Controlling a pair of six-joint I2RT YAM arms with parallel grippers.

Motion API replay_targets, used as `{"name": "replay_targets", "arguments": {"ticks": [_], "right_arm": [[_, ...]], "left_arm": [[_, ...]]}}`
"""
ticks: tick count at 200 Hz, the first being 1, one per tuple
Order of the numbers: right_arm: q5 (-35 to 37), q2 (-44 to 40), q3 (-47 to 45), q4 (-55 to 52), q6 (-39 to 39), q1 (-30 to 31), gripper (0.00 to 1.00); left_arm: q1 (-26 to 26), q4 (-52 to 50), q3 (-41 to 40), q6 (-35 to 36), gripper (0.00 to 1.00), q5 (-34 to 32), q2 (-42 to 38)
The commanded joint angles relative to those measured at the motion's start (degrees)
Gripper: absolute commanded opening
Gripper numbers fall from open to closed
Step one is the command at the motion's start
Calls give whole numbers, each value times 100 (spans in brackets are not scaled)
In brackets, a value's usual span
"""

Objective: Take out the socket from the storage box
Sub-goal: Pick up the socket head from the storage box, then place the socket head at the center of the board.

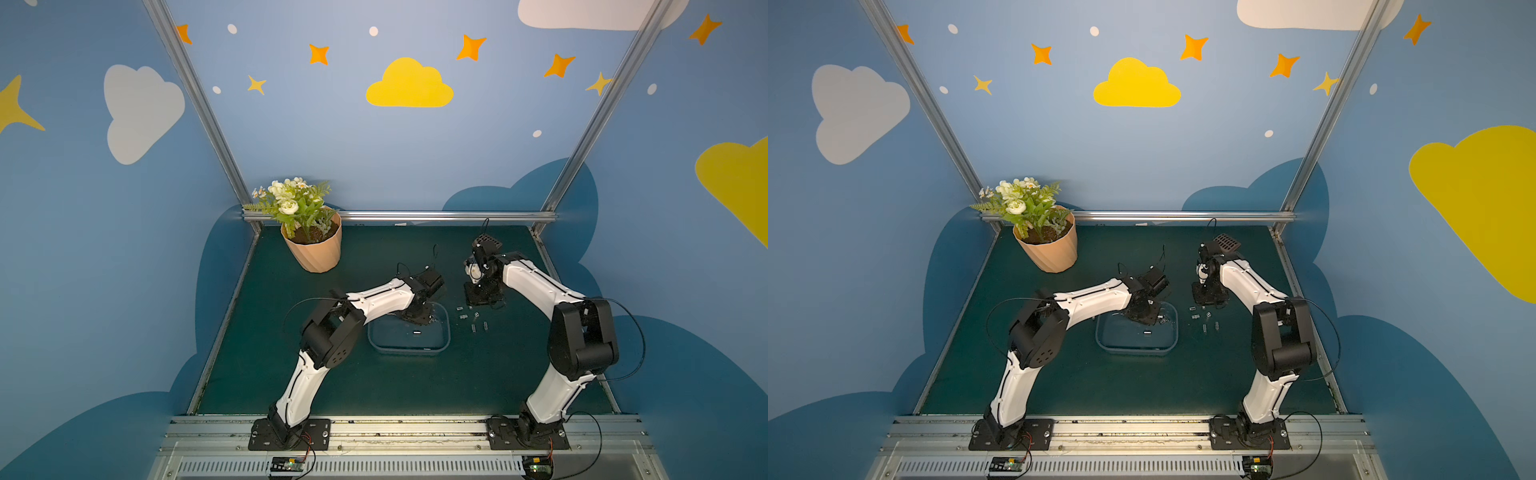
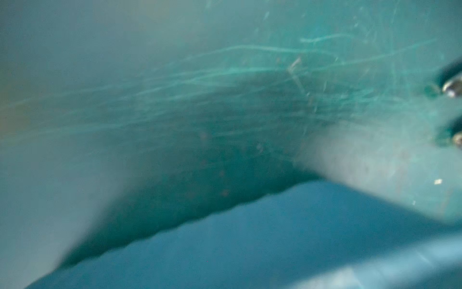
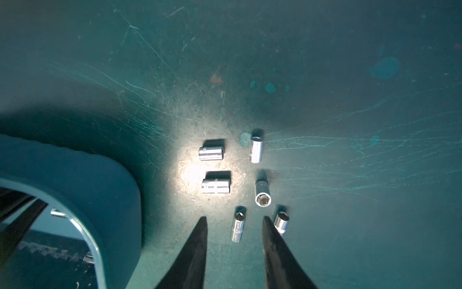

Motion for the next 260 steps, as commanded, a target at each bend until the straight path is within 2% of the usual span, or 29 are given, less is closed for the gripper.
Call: {"name": "replay_targets", "arguments": {"ticks": [1, 45, 106, 134, 164, 260], "right_arm": [[-56, -178, -37, -5, 43, -33, 37], [-91, -177, -31, 1, 50, -26, 37], [-101, -212, -33, 7, 71, -26, 37], [-111, -213, -19, -37, 68, -18, 37], [-35, -294, -83, -40, 79, -29, 37], [-13, -272, -95, -57, 47, -42, 37]], "left_arm": [[38, -263, -58, 52, 17, -300, -683], [389, -272, -390, 44, 18, -399, -1582], [1615, 61, -1392, 278, 18, -160, -2335], [2263, 60, -1441, 611, 18, 18, -2014], [2629, 55, -1376, 875, 18, 123, -1543], [3036, -2, -1126, 1199, 18, 409, -716]]}}
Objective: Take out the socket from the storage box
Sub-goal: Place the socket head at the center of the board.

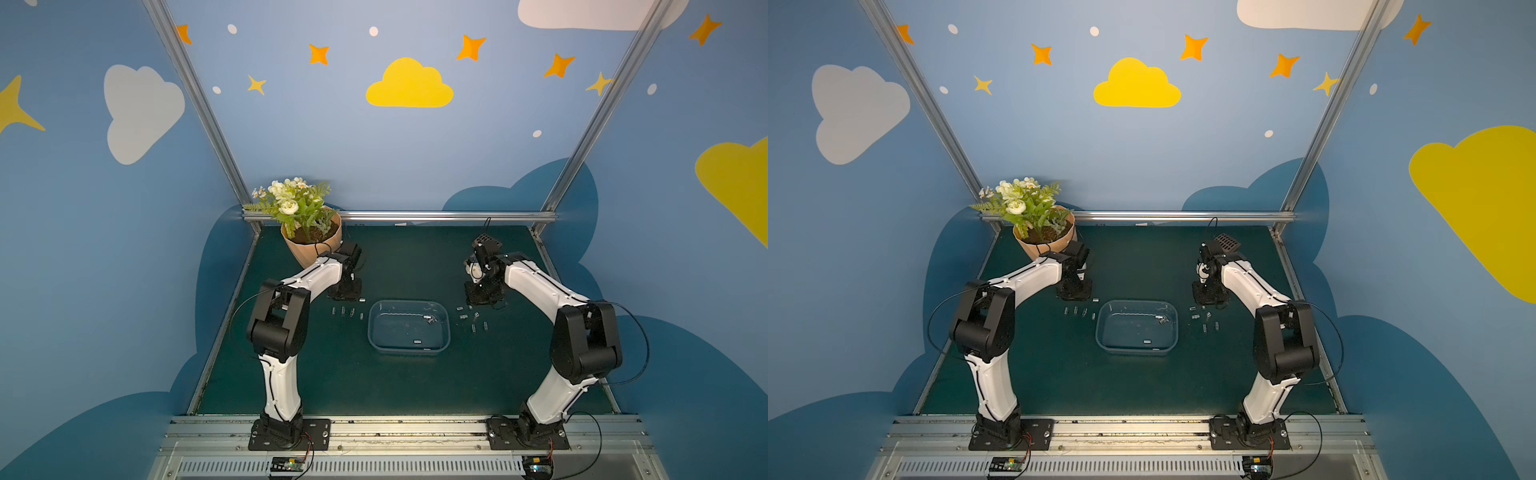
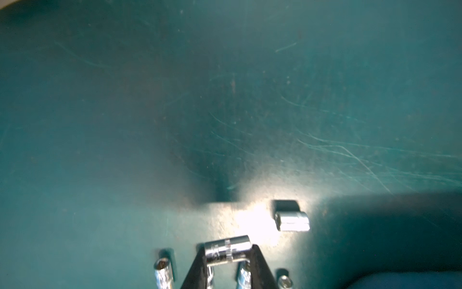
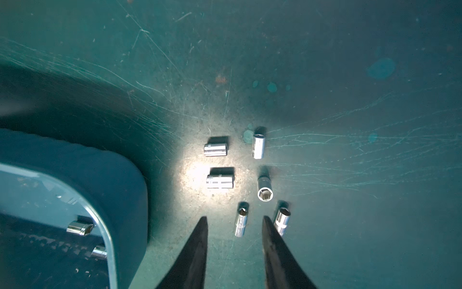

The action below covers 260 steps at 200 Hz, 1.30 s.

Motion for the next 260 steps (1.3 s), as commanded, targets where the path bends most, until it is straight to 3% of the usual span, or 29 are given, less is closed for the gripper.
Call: {"name": "replay_targets", "arguments": {"ticks": [1, 64, 171, 222, 260], "right_arm": [[46, -118, -50, -53, 29, -41, 37], [90, -120, -101, -53, 36, -38, 37], [52, -128, -45, -66, 21, -37, 37], [90, -307, 131, -225, -21, 88, 37], [149, -449, 351, -463, 42, 566, 37]], "left_arm": [[57, -74, 179, 145, 18, 167, 248], [107, -107, 404, 144, 19, 259, 603], [141, -90, 257, 61, 40, 130, 419], [140, -63, 212, -33, 42, 84, -64], [135, -89, 120, -63, 45, 14, -710]]}}
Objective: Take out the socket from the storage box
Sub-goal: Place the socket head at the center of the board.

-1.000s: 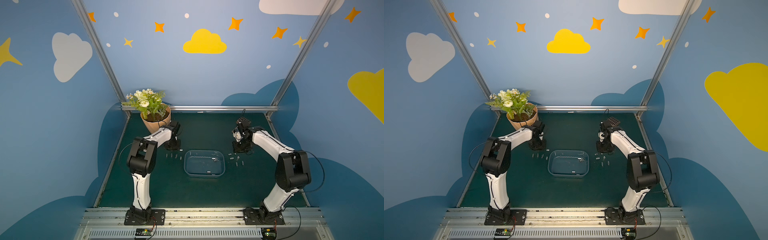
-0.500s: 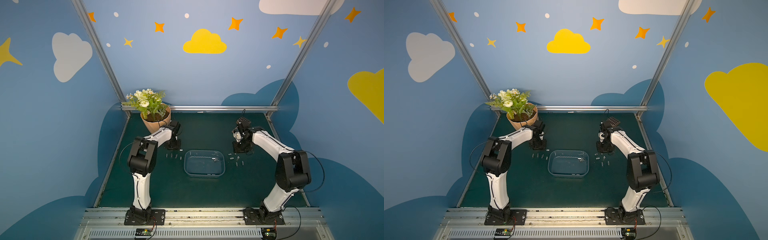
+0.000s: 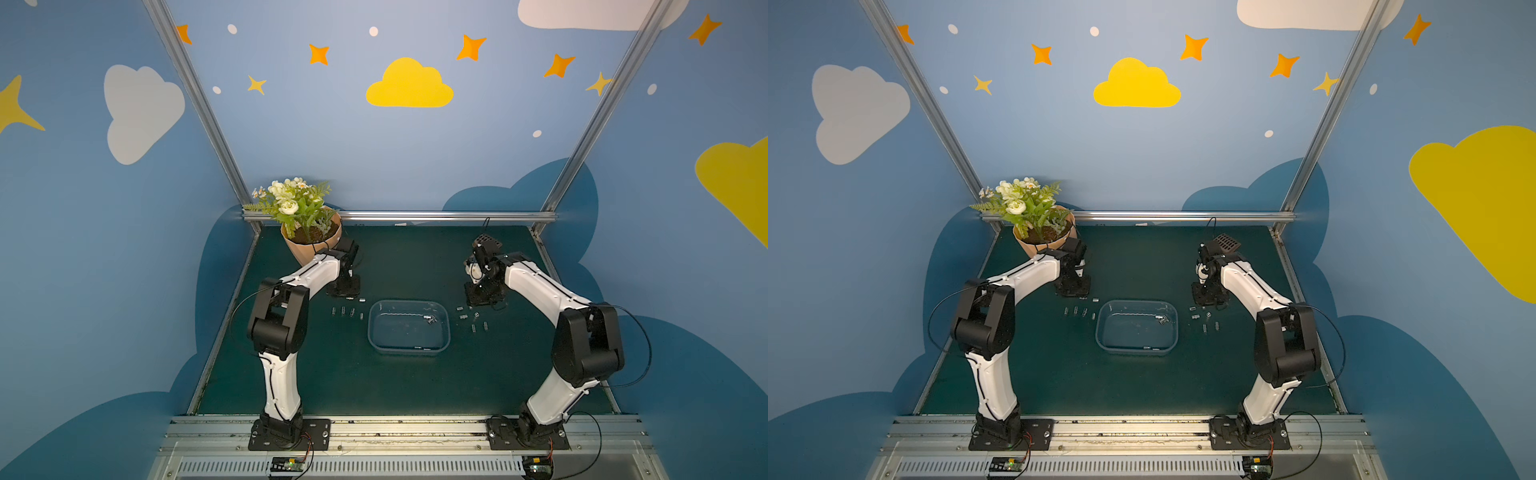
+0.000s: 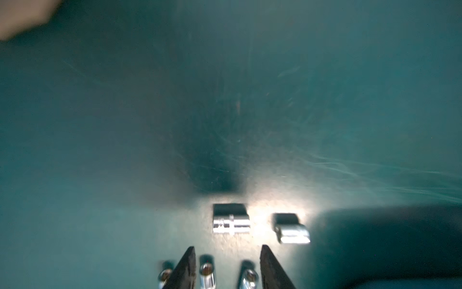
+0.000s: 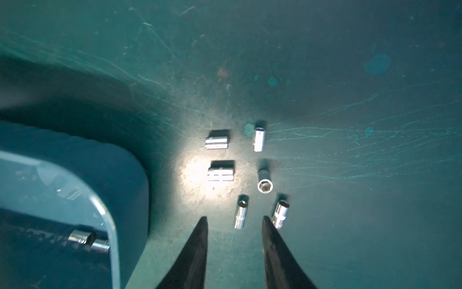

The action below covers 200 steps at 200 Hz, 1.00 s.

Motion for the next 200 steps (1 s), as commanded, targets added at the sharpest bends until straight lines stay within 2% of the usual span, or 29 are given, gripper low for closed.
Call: {"name": "replay_targets", "arguments": {"ticks": [1, 54, 100, 200], "right_arm": [[28, -285, 295, -272, 46, 334, 37], [60, -197, 637, -273, 281, 1381, 37], [82, 274, 829, -231, 272, 1881, 35], [327, 1309, 1005, -199, 106, 2073, 35]], "left_arm": [[14, -52, -87, -59, 45, -93, -574], [17, 99, -726, -208, 47, -55, -1462], [4, 213, -1242, -393, 47, 16, -1786], [-60, 427, -1632, -665, 48, 229, -1834]]}}
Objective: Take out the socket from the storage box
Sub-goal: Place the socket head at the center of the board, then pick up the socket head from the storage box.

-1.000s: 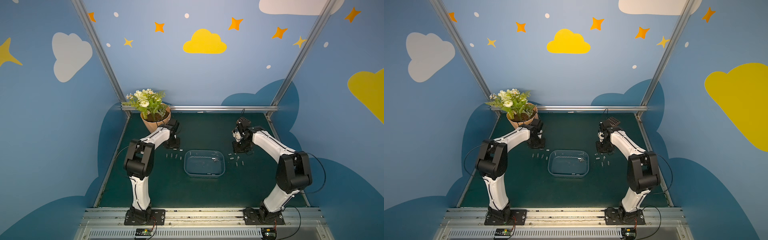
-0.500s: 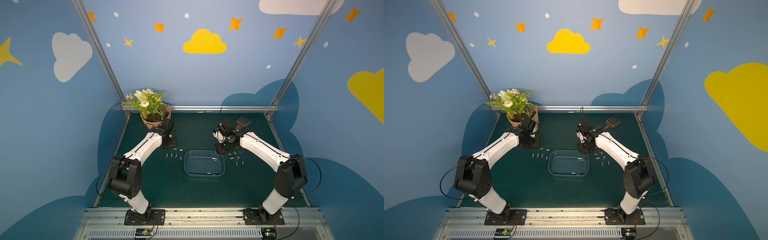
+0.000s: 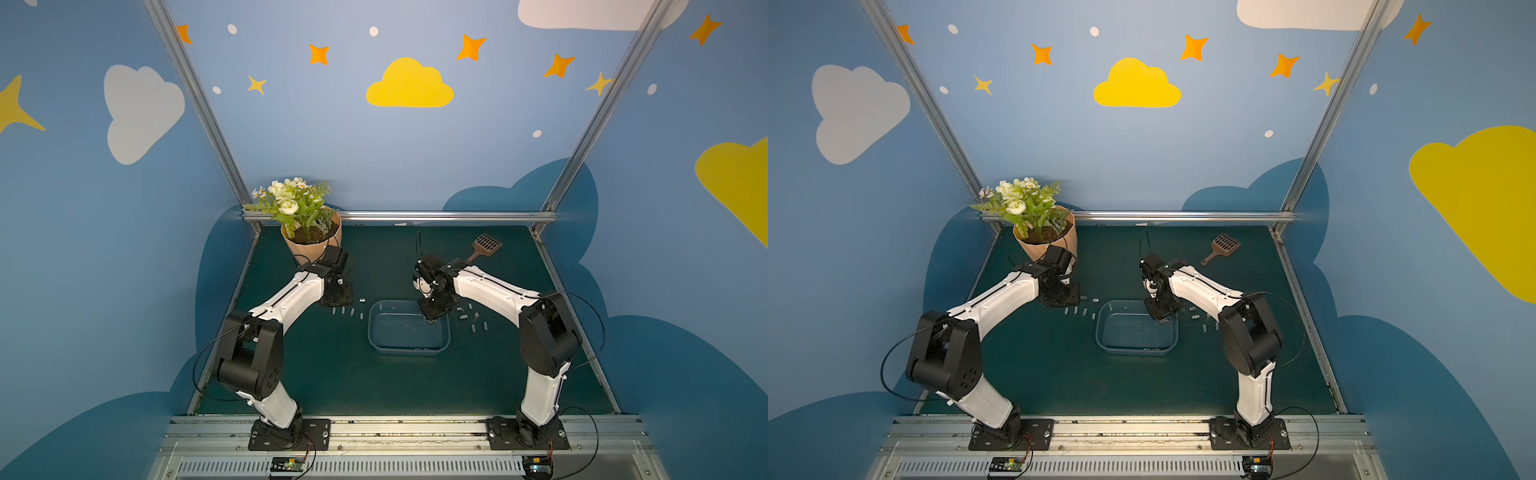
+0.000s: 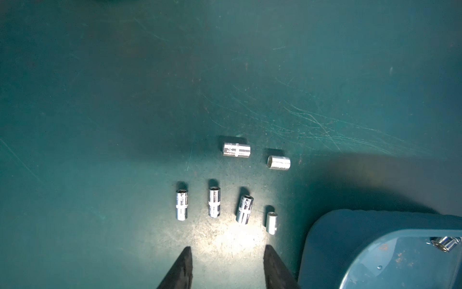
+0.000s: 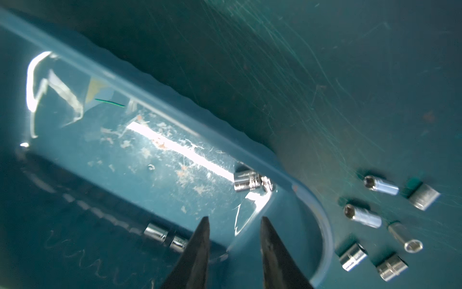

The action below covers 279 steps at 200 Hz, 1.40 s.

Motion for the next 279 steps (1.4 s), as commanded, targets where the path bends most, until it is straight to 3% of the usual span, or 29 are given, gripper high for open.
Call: {"name": "replay_targets", "arguments": {"ticks": [1, 173, 279], "right_arm": [[142, 174, 209, -112, -63, 50, 35], [234, 650, 18, 40, -81, 76, 33], [130, 535, 24, 25, -78, 77, 21]], "left_arm": [[-42, 44, -65, -102, 47, 79, -160], [-160, 115, -233, -228, 48, 89, -116], [-200, 110, -235, -242, 48, 43, -117]]}}
